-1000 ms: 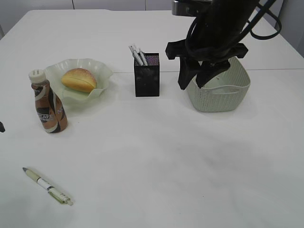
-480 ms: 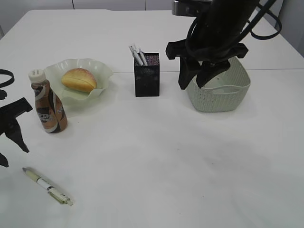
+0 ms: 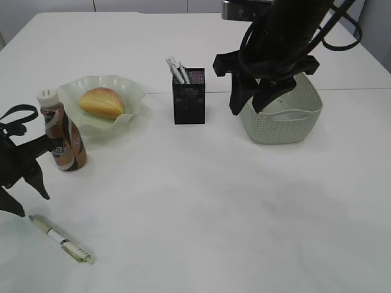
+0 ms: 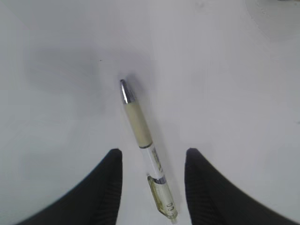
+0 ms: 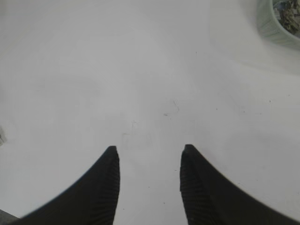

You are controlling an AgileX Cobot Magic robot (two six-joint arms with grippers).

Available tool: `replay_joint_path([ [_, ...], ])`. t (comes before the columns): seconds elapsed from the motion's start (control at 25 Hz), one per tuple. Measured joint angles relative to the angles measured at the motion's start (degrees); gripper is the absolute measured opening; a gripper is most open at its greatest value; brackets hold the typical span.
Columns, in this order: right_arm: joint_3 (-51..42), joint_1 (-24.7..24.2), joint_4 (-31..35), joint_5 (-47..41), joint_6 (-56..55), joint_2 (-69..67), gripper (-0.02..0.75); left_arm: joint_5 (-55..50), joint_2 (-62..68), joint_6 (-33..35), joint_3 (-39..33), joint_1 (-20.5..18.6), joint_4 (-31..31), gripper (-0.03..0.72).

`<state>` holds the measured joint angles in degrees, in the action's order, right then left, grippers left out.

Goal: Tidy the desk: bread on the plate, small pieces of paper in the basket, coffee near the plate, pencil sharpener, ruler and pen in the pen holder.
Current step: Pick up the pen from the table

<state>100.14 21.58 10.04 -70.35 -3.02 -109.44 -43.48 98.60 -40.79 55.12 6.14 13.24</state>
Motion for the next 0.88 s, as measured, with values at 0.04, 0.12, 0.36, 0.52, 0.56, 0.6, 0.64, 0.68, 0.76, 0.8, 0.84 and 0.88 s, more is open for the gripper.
replay_joint_path([
  [0.04,0.0,0.0,0.0,0.0,0.0,0.0,0.349,0.6,0.3,-0.27,0.0,0.57,-0.04,0.319],
  [0.12,0.0,0.0,0.0,0.0,0.0,0.0,0.349,1.9,0.92,-0.83,0.0,1.39,-0.04,0.319],
  [0.36,0.0,0.0,0.0,0.0,0.0,0.0,0.348,2.31,3.37,-1.2,0.13,2.69,-0.04,0.318],
  [0.52,0.0,0.0,0.0,0.0,0.0,0.0,0.348,2.21,3.61,-1.2,0.13,3.16,-0.14,0.317],
  [0.56,0.0,0.0,0.0,0.0,0.0,0.0,0.348,2.13,3.61,-1.2,0.13,3.16,-0.14,0.317],
  [0.6,0.0,0.0,0.0,0.0,0.0,0.0,0.348,2.09,3.61,-1.2,0.13,3.16,-0.14,0.316],
  [0.64,0.0,0.0,0.0,0.0,0.0,0.0,0.348,1.98,3.61,-1.2,0.13,3.16,-0.14,0.316],
  [0.68,0.0,0.0,0.0,0.0,0.0,0.0,0.348,1.88,3.61,-1.2,0.13,3.16,-0.14,0.316],
  [0.76,0.0,0.0,0.0,0.0,0.0,0.0,0.348,1.44,3.61,-1.2,0.27,3.16,-0.27,0.316],
  [0.8,0.0,0.0,0.0,0.0,0.0,0.0,0.348,0.95,3.61,-1.2,0.26,3.16,-0.5,0.316],
  [0.84,0.0,0.0,0.0,0.0,0.0,0.0,0.348,0.29,3.61,-1.55,0.26,3.16,-0.99,0.316],
  [0.88,0.0,0.0,0.0,0.0,0.0,0.0,0.348,-0.14,3.61,-2.16,0.26,3.28,-1.69,0.316],
])
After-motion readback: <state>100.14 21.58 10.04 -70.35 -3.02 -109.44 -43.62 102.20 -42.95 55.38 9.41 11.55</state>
